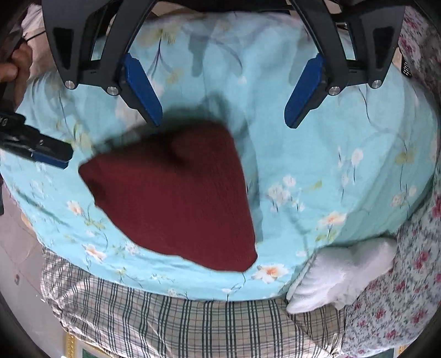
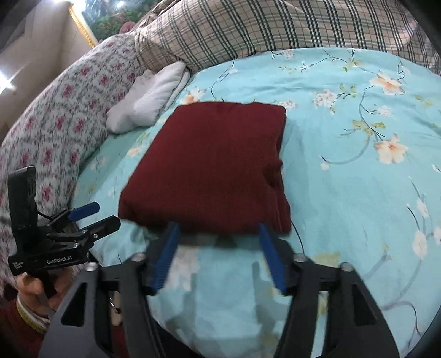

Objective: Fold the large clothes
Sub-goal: 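Open both grippers and lift them away from the folded sweater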

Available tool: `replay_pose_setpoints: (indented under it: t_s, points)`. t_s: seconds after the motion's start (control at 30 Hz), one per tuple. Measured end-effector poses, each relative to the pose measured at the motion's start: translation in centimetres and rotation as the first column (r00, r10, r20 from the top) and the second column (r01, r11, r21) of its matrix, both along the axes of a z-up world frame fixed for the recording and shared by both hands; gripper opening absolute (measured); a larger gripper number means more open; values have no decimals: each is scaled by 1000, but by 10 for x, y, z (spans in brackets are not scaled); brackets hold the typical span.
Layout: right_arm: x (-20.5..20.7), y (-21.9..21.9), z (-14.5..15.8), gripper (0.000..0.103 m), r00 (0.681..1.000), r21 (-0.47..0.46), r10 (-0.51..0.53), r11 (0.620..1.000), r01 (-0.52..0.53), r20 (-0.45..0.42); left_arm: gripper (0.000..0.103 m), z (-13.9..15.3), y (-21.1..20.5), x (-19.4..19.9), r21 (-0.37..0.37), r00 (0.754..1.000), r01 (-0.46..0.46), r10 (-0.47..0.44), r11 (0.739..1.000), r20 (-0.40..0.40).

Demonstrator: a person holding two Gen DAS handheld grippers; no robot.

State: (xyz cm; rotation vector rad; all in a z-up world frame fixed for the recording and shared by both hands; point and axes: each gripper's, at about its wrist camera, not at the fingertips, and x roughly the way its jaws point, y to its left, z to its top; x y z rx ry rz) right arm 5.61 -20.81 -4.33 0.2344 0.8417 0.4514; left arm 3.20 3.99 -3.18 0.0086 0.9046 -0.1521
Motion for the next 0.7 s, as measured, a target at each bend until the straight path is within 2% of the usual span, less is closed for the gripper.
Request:
replay_pose_setpoints:
  t_s: [0.03,0.17,0.23,0.27,0.3,0.37,0.4,0.43,0.47,0.5,0.57,0.7]
  points:
    - [-7,0,-3,76,1000,-19,2,1000,-2,2,91,-5,2,-6,-17,1000,-2,1,1000,-13]
    - [-25,-1,-12,78,1000,-89,14,996,-14,-1,91,-23,12,-25,-125,997,-33,25,992,-66]
    - [-30,1,-11,78,1000,-115,28,993,-27,2,89,-23,12,-26,-122,995,-27,15,992,-96]
    - [-31,1,-8,78,999,-126,35,992,-33,8,86,-19,7,-26,-101,994,8,-19,995,-111]
    - [-33,1,-2,78,999,-136,39,990,-36,17,80,-11,-1,-27,-39,992,61,-65,997,-104]
    - [-36,-1,15,79,998,-149,38,988,-29,53,81,9,-10,-32,80,997,70,-68,994,-34]
    - [-40,-2,23,82,996,-148,37,989,-25,75,87,22,-14,-35,127,998,65,-67,990,12]
    - [-43,-3,31,89,994,-143,38,990,-23,101,96,35,-17,-38,156,996,61,-71,986,54]
    - [-44,-4,38,102,992,-137,38,990,-21,124,103,44,-19,-38,166,994,59,-73,984,78]
    - [-45,-5,44,103,989,-132,41,991,-22,143,103,48,-19,-37,169,994,56,-72,984,86]
    - [-42,-3,45,103,989,-127,50,991,-32,140,103,48,-20,-28,190,995,39,-55,981,81]
    - [-27,3,26,103,996,-141,48,989,-37,72,103,26,-21,-7,283,1000,-5,0,959,16]
